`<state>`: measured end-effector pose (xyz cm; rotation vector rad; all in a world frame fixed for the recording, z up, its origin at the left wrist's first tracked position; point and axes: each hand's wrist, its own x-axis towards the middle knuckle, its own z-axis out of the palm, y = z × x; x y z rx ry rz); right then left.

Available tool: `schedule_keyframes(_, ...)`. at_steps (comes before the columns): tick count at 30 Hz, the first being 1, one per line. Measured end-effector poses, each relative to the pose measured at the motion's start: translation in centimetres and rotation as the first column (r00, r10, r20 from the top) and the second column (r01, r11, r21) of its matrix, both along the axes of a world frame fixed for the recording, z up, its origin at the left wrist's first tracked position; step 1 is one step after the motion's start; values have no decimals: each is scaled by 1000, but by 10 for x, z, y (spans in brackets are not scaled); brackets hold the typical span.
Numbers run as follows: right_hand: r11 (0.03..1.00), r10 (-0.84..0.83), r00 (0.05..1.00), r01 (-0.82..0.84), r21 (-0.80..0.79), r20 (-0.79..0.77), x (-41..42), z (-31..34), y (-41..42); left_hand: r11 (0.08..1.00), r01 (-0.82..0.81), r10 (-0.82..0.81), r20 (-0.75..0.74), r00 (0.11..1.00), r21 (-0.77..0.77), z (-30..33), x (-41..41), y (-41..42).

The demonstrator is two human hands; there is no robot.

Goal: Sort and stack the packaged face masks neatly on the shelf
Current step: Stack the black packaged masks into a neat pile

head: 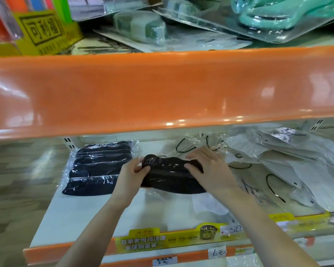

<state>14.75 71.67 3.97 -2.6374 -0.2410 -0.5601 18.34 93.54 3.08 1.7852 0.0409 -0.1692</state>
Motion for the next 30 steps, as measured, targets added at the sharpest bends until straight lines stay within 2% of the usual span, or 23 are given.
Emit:
schedule_keyframes(1, 997, 59, 998, -58, -56, 13, -1, -6, 6, 999, -39, 38, -19, 999, -34, -2, 1, 3)
schedule_keyframes(3, 968, 189, 972, -208, -143, -137, -4, -15, 19, 987, -92, 84, -71, 994, -130, -2, 1, 9)
schedule_keyframes(5, 941, 251, 934, -297, -163, -255, -6, -26, 28, 969, -130, 104, -131, 986, -210, 1, 1, 15)
schedule_keyframes(8, 938, 250, 961, -271, -217, -117, -2, -42, 38, 960, -92, 51, -155, 987, -266, 6, 0, 29)
schedule_keyframes(10, 950, 230, 973, -229, -214, -16, 2, -41, 44, 987, -78, 65, -92, 994, -140, 6, 2, 37)
schedule_keyframes(12, 949, 234, 972, -223, -223, 24, 4, -37, 51, 971, -127, 109, 95, 990, 203, 1, 2, 44)
schedule_keyframes(13, 947, 233, 972, -220, -233, 33, 5, -34, 56, 906, -183, 88, 254, 963, 382, -2, 1, 46)
schedule_keyframes(15, 941, 240, 968, -215, -263, 67, 10, -28, 68, 775, -270, -132, 564, 815, 572, -5, -2, 53)
schedule_keyframes(17, 945, 236, 966, -203, -258, 106, 18, -23, 80, 736, -264, -336, 675, 657, 623, -6, -5, 60)
schedule_keyframes(20, 952, 210, 960, -158, -262, 184, 31, -15, 101, 679, -233, -480, 661, 577, 696, -5, -4, 73)
schedule_keyframes(22, 959, 204, 942, -137, -248, 267, 38, -10, 115, 643, -297, -488, 677, 551, 706, -6, 0, 84)
schedule_keyframes(26, 958, 269, 895, -211, -193, 355, 41, -6, 141, 605, -474, -399, 759, 515, 640, -3, 8, 108)
schedule_keyframes(28, 946, 310, 891, -254, -202, 330, 43, -12, 153, 563, -538, -383, 775, 502, 627, -2, 12, 121)
schedule_keyframes(30, 929, 345, 911, -297, -220, 225, 45, -26, 165, 536, -554, -379, 768, 516, 637, -6, 15, 132)
